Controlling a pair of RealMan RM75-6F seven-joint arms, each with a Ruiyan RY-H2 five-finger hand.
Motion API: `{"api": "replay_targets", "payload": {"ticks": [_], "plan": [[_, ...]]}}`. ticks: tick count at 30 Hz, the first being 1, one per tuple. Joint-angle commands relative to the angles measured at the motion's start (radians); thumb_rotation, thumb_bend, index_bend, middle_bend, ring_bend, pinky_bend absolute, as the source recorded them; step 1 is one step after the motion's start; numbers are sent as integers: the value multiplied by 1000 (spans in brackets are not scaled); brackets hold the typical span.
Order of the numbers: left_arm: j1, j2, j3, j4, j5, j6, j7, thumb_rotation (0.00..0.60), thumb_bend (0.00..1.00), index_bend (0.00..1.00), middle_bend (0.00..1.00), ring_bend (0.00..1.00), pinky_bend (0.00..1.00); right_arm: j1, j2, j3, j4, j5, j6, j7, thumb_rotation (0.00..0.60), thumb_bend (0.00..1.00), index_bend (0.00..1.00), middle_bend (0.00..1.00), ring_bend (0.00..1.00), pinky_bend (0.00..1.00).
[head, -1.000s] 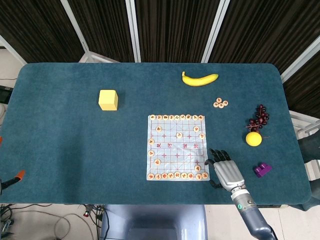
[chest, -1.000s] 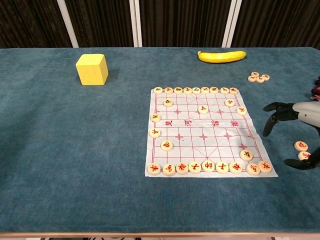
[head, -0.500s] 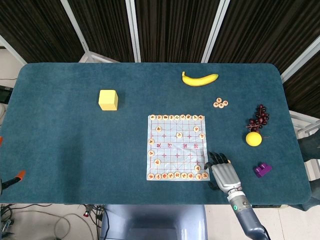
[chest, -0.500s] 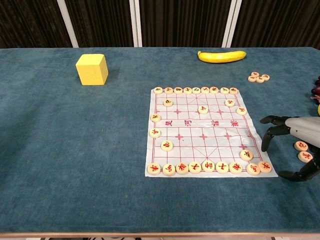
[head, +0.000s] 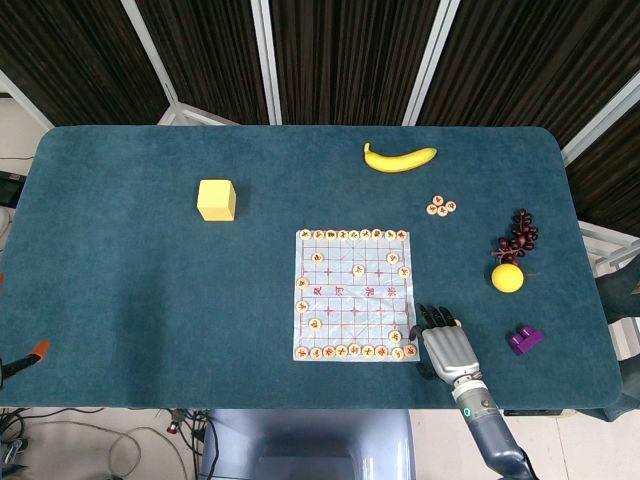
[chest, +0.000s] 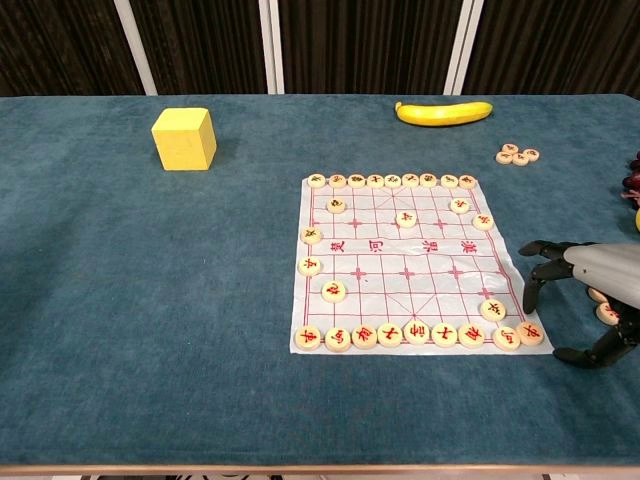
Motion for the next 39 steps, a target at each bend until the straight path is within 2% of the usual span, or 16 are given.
{"api": "replay_targets", "payload": {"ticks": [1,39], "plan": [[0,0,-1,0,-1,0,0,600,40,54,0,0,72,2,-3,1,5,3,0,1,600,367,402,0,0,47],[-3,-6,3,2,0,-3,12,600,40,54,0,0,72,39,-39,12,28,65,-3,-36,600,368,468,0,0,61]]}}
